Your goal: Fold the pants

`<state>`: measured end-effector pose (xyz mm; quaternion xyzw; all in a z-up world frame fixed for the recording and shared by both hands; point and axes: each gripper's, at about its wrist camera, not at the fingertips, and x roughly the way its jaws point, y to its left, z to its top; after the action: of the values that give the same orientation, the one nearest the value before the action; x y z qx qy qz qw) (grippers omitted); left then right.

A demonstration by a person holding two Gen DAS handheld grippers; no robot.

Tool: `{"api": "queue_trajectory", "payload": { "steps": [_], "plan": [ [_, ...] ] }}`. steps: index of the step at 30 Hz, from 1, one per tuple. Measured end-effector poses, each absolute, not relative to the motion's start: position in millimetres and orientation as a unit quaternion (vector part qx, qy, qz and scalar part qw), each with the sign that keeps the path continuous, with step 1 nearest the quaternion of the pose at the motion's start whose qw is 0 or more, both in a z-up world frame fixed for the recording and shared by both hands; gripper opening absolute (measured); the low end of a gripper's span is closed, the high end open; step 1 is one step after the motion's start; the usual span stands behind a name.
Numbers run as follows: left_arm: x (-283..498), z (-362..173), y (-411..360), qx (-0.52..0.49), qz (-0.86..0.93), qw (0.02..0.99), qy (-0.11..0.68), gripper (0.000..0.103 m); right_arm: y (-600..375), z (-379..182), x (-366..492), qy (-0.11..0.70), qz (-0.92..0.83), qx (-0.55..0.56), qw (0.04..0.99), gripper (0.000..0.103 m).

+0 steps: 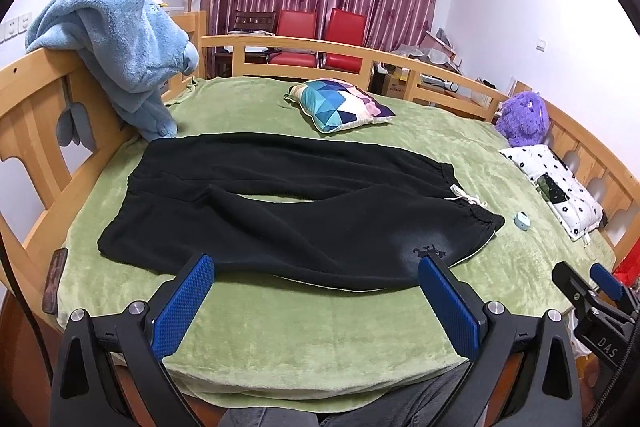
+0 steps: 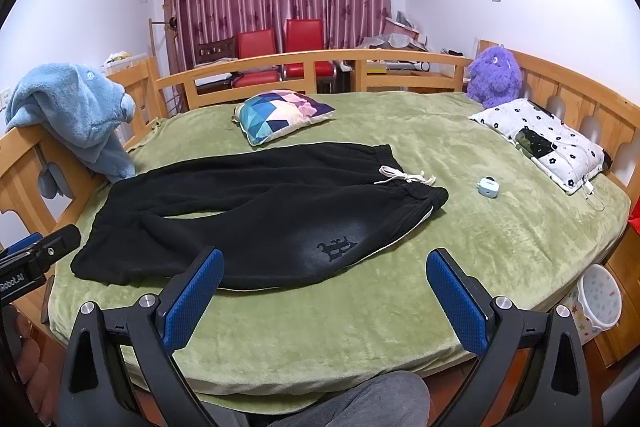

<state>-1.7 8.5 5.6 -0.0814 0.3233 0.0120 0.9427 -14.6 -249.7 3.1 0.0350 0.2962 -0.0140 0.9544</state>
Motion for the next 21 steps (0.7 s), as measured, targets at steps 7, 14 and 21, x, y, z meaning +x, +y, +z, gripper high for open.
{"api": "queue_trajectory", "payload": {
  "steps": [7,14,21],
  "plan": [
    [-2.0,9.5,11.2,-0.093,0.014,0.942,0.324,0.103,-244.8,5.0,-10.1,0.3,-0.01,0.033,0.953,0.1],
    [-6.0,12.3,11.0,-0.095,0.016,0.943,0.319,0.103,-241.0,7.3,-9.8,0.299,-0.005,0.033,0.954,0.1],
    [-8.4,8.8,12.2,-0.09,0.016,0.943,0.32,0.103,-240.4,8.2,-14.8,0.295,-0.005,0.034,0.955,0.1]
  ]
}}
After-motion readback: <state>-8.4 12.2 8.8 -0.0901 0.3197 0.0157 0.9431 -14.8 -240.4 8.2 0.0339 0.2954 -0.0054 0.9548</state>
